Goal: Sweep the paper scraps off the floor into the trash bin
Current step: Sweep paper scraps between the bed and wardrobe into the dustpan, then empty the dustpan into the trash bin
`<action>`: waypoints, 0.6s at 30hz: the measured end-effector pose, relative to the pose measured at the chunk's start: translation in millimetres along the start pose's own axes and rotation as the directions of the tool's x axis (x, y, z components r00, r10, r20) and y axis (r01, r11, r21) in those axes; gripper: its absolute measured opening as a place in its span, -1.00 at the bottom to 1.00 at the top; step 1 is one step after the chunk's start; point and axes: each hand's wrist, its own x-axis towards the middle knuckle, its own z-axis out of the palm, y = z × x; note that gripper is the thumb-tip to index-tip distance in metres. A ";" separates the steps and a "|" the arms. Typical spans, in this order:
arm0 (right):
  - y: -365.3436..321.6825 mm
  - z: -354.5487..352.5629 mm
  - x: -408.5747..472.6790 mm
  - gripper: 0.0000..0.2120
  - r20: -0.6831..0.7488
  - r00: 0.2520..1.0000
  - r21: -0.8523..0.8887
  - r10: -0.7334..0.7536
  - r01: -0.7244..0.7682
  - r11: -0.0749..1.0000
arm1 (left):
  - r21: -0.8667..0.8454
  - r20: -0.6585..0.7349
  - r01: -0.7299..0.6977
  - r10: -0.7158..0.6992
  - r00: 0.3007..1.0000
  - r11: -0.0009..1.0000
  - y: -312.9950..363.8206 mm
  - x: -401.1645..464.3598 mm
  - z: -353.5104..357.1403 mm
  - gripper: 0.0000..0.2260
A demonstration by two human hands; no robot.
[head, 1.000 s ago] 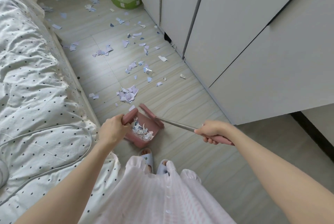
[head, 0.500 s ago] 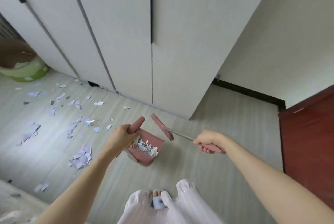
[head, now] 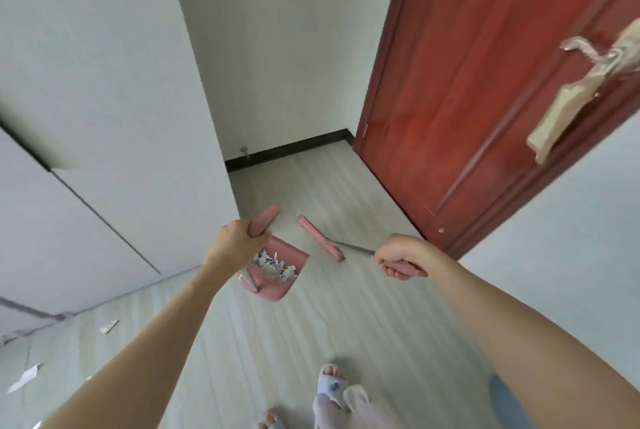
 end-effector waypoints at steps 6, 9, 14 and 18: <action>110.6 -37.3 -23.3 -0.90 -0.048 0.991 0.257 0.127 -0.111 0.960 | 0.040 0.075 -0.185 0.182 0.980 0.982 90.1 -6.9 40.5 -0.81; 173.9 -55.3 -32.4 -0.94 -0.040 0.988 0.341 0.152 -0.130 0.931 | 0.029 0.113 -0.280 0.275 0.955 0.960 138.9 -17.7 69.7 -0.79; 267.7 -81.8 -51.9 -0.88 0.022 0.975 0.471 0.223 -0.207 0.858 | 0.014 0.157 -0.349 0.343 0.926 0.937 207.2 -41.3 124.5 -0.76; 339.9 -97.3 -67.7 -0.85 0.051 0.970 0.523 0.236 -0.228 0.821 | -0.038 0.184 -0.381 0.381 0.906 0.924 257.4 -63.2 165.7 -0.74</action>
